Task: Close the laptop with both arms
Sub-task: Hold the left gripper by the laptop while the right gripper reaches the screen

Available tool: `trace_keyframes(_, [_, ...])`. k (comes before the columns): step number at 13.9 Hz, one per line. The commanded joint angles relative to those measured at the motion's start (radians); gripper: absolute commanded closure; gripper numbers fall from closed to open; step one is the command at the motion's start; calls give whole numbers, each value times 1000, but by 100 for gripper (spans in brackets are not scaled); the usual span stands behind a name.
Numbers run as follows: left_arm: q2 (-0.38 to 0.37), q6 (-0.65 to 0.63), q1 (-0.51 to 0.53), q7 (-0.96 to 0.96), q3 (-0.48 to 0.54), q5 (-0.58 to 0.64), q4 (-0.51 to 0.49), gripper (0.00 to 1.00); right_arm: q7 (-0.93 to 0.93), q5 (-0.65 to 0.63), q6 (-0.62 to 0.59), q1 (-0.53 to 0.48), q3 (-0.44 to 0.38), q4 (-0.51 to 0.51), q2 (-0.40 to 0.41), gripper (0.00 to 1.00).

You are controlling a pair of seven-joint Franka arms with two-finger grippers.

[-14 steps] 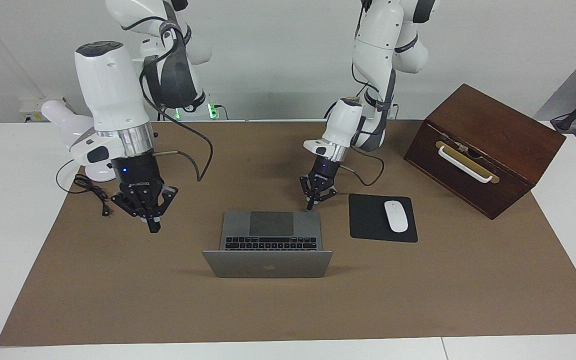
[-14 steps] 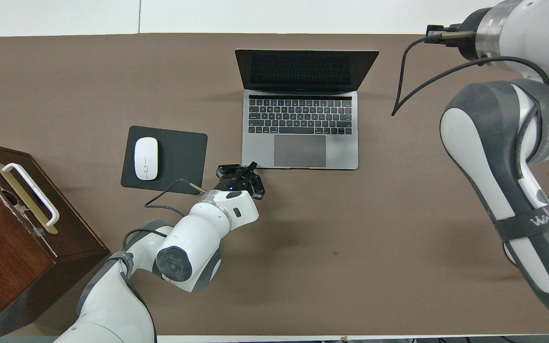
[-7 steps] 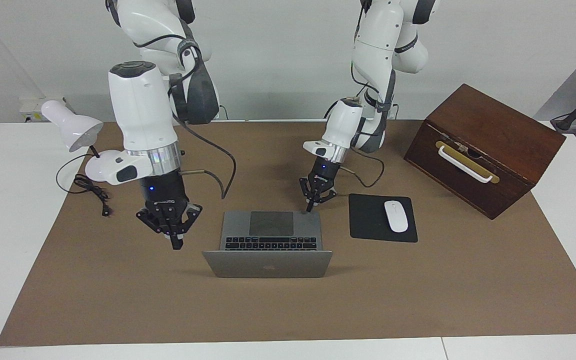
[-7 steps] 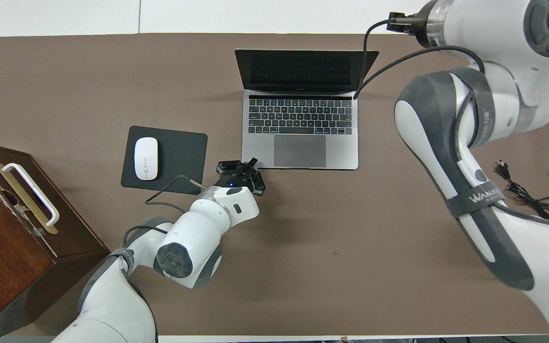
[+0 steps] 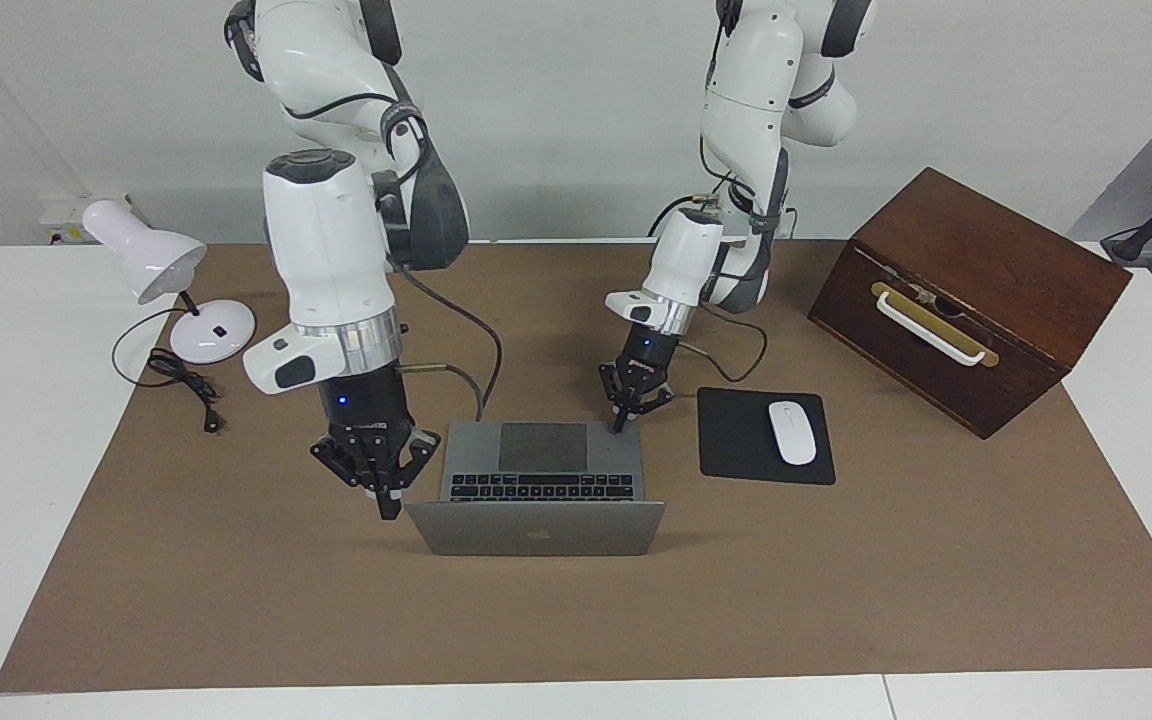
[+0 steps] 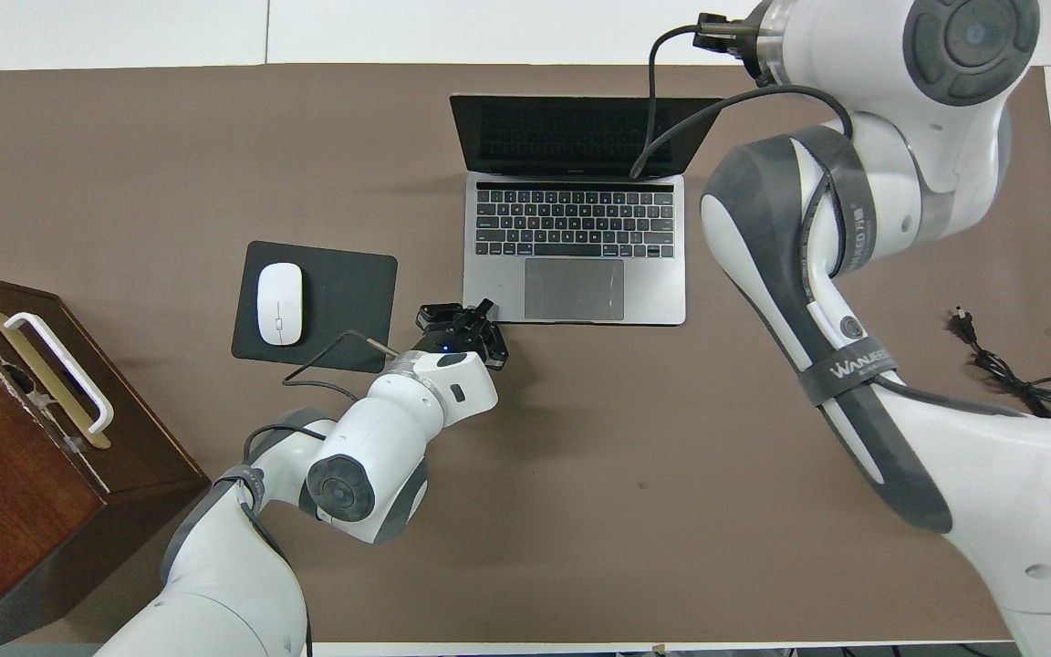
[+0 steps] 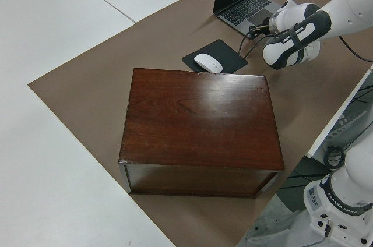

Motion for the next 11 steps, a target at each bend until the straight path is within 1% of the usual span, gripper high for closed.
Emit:
trace_keyframes(1, [26, 13, 6, 29, 7, 2, 16, 100, 64, -40, -17, 29, -12, 43, 29, 100])
trace_keyframes(3, [26, 13, 9, 44, 6, 4, 16, 100, 65, -39, -14, 29, -10, 87, 55, 100])
trace_keyframes(7, [26, 12, 33, 63, 6, 7, 13, 100, 90, -37, -15, 32, -7, 205, 138, 100])
trace_keyframes(11, [26, 10, 38, 63, 6, 16, 13, 100, 101, -40, 11, 34, -8, 273, 215, 100])
